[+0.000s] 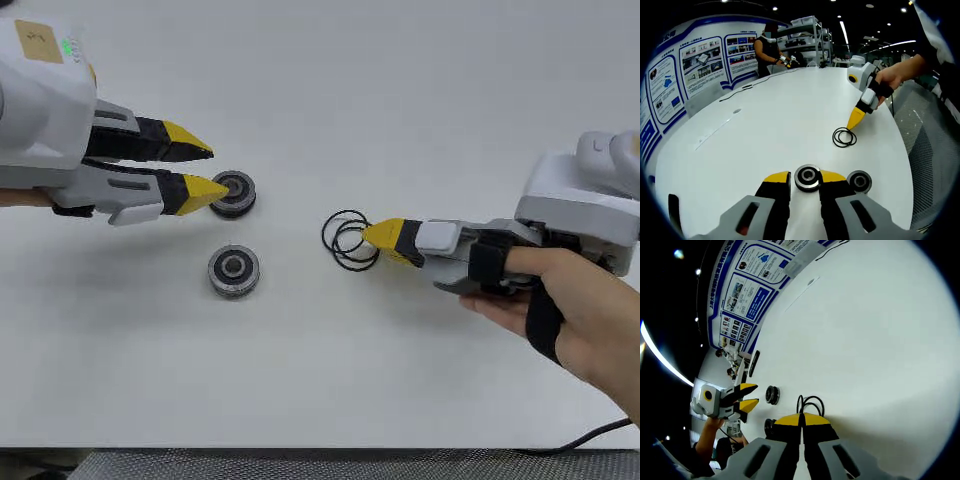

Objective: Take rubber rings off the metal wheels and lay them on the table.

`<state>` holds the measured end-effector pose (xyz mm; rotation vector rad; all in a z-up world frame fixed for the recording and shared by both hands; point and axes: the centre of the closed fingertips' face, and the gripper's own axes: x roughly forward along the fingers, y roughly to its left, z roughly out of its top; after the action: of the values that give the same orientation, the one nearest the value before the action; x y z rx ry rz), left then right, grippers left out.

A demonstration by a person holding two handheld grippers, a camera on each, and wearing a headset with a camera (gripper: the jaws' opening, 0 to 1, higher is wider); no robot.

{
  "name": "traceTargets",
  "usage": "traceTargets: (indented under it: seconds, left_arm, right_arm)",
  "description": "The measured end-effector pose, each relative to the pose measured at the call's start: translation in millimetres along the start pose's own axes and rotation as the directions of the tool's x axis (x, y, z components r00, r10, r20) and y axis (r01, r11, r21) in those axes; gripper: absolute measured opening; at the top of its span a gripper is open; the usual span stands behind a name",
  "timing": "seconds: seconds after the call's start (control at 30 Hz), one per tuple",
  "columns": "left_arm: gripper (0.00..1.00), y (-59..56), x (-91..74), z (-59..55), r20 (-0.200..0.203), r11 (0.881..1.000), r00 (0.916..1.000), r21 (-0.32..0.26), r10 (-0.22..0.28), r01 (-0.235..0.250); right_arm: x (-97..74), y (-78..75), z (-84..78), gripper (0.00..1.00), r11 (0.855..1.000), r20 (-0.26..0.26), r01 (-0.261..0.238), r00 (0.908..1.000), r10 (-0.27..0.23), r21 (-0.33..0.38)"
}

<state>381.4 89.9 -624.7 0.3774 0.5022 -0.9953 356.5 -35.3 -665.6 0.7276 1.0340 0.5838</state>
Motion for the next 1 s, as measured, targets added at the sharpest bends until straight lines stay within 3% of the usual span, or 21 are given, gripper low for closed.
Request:
traceTargets:
  seconds: [0.37, 0.47, 0.7, 1.0]
  left_arm:
    - [0.22, -5.1, 1.0, -0.4, -0.002, 1.0, 1.0, 0.006, -0.006, 0.006]
    - [0.22, -5.1, 0.9, -6.3, -0.026, 1.0, 0.9996, 0.026, -0.005, 0.006]
    - [0.22, -0.5, -2.6, -9.2, -0.021, 1.0, 0.9998, 0.016, 0.001, -0.001]
    - [0.22, 3.2, -0.1, -11.7, -0.021, 1.0, 0.9998, 0.012, 0.001, -0.001]
  right_arm:
    - [-8.5, -10.2, -2.8, 0.04, 0.998, -0.012, 0.059, 0.9982, -0.059, -0.036]
    - [-10.9, -9.3, -1.2, 0.07, 0.998, -0.004, 0.063, 0.998, -0.063, -0.014]
    - [-19.3, -13.6, 11.6, 0.13, 0.987, 0.027, 0.117, 0.993, -0.115, -0.107]
    - [-23.4, -4.5, 40.1, 0.17, 0.988, 0.112, 0.096, 0.9903, -0.083, -0.117]
